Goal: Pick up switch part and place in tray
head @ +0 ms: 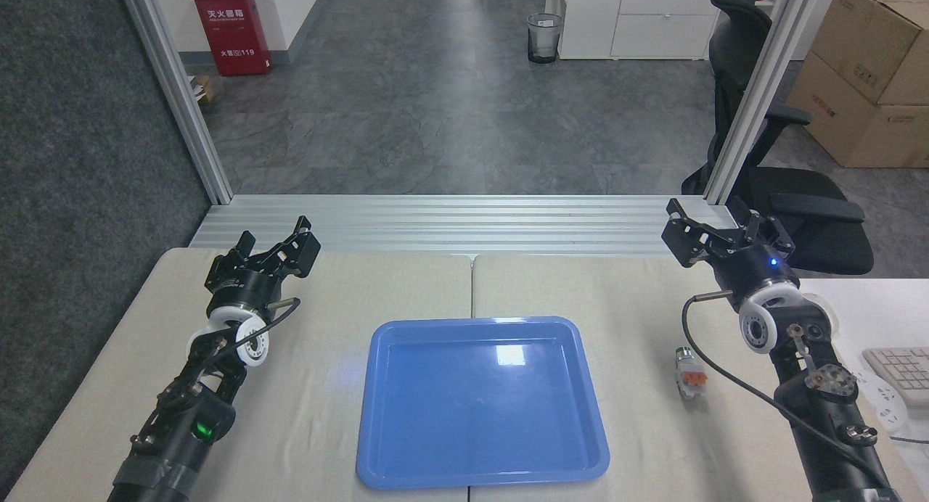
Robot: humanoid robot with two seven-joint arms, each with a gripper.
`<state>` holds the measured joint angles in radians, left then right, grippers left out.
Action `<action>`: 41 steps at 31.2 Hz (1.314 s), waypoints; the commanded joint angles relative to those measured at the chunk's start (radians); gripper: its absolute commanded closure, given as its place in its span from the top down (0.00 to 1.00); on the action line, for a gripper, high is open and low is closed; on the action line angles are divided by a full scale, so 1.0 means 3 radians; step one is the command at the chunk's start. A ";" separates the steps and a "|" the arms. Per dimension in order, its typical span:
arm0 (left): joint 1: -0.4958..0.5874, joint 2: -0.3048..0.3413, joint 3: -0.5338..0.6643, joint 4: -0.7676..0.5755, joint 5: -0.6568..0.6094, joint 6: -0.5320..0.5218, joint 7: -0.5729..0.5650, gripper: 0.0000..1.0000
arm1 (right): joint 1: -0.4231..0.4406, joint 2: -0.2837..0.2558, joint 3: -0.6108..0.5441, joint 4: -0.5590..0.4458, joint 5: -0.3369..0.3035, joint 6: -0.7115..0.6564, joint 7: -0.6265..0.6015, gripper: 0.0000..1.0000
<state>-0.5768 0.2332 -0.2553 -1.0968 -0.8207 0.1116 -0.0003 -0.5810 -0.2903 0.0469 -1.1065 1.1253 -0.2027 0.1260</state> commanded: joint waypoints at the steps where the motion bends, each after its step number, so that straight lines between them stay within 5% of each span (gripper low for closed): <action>1: 0.0000 0.0005 -0.0003 0.0000 -0.0005 0.0006 0.0001 1.00 | -0.0022 -0.0039 -0.0049 0.0063 -0.0023 0.0021 -0.0006 0.98; 41: 0.0000 0.0000 0.0002 0.0000 0.0000 -0.0004 0.0001 1.00 | -0.0027 -0.0070 -0.0059 0.0037 -0.0034 0.0001 0.0004 0.98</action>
<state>-0.5768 0.2332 -0.2554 -1.0968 -0.8207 0.1117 -0.0002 -0.5926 -0.3053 0.0086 -1.0950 1.1164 -0.1993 0.1281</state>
